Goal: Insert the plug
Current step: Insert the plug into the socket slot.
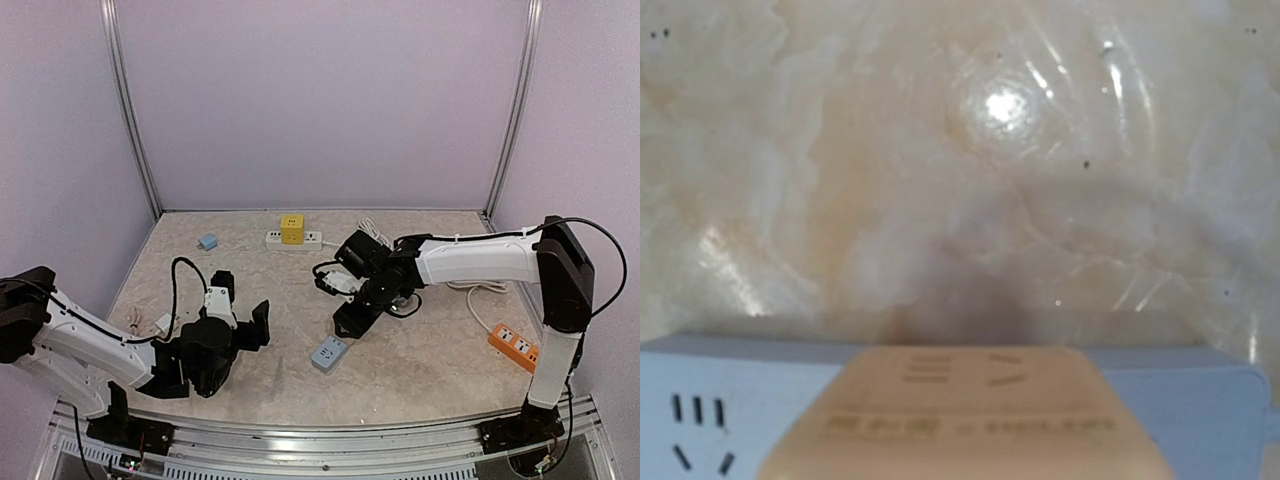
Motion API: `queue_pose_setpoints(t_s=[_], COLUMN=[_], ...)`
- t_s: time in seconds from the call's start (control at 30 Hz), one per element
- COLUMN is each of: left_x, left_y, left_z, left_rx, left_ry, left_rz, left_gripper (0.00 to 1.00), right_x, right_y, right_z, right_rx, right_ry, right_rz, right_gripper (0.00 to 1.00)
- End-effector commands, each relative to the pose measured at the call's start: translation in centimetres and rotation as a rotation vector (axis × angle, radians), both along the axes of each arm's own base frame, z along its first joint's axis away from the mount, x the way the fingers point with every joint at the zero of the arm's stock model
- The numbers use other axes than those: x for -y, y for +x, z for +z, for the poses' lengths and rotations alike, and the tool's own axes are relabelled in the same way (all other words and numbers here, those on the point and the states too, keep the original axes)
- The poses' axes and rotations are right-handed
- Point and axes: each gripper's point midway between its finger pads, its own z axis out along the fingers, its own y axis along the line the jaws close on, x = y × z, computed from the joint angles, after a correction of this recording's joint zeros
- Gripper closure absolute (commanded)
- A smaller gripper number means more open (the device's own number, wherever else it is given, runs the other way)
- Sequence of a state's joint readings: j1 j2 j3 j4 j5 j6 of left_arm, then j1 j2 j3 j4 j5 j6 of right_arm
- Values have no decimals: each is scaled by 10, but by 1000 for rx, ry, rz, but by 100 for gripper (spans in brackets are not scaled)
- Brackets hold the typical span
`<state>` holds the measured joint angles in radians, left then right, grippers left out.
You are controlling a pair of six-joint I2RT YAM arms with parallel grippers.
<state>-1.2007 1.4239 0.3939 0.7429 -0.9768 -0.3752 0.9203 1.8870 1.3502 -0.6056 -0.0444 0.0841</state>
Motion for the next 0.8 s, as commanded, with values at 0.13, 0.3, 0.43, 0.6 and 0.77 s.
queue_pose_setpoints(t_s=[0.13,0.3,0.43,0.6,0.77], left_x=[-4,-4,-5,-7,-7], left_y=[3,4,6,5,7], left_z=[-2,-1,0,-1,0], left_rx=[-8,-8,-8,-8,-7], left_ry=[10,7,7,9,11], left_rz=[12,12,16,20,26], left_gripper=[19,19,19,19,19], right_x=[20,18,15,11,8], right_y=[-11,-7,-2,5,10], right_z=[-38,-29,-18,-5,3], right_rx=[-62,-48,-31,-8,5], right_ry=[-134,-116,-93,-64,-43], right_rz=[-15,-16,-22,-28,-36], right_gripper=[83,76,73,66,57])
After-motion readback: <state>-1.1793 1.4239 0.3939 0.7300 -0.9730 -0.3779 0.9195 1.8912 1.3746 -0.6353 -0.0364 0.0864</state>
